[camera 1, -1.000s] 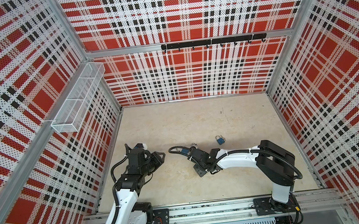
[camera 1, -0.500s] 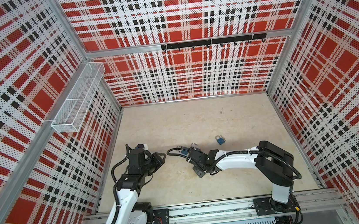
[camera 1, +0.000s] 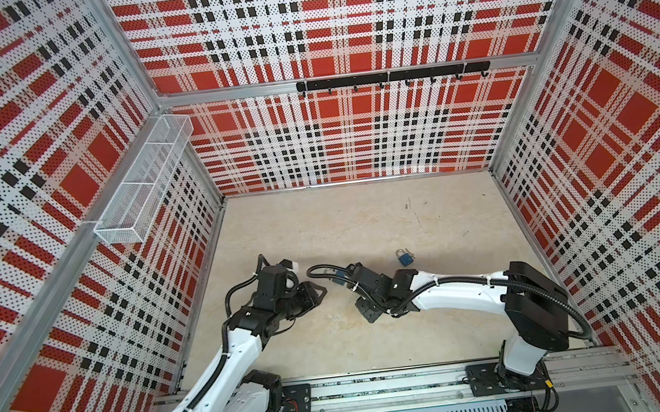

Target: Lock with the key

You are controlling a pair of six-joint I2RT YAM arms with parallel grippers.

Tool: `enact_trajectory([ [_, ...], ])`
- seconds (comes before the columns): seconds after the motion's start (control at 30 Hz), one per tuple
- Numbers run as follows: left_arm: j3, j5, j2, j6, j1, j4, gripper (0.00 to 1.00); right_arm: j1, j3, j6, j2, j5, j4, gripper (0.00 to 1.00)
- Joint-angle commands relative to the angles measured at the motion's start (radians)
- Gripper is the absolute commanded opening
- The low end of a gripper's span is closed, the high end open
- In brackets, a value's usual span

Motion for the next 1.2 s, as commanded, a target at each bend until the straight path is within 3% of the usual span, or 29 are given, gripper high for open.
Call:
enact_trajectory([
  [0.0, 0.035, 0.023, 0.036, 0.009, -0.063, 0.108, 0.40, -0.006, 0.037, -0.017, -0.057, -0.050, 0.004, 0.21],
  [0.47, 0.057, 0.073, 0.211, -0.078, -0.138, 0.356, 0.43, -0.013, 0.028, -0.001, -0.140, -0.090, 0.019, 0.21],
  [1.17, 0.103, 0.067, 0.356, -0.098, -0.224, 0.437, 0.34, -0.020, 0.014, 0.002, -0.164, -0.081, 0.034, 0.21],
])
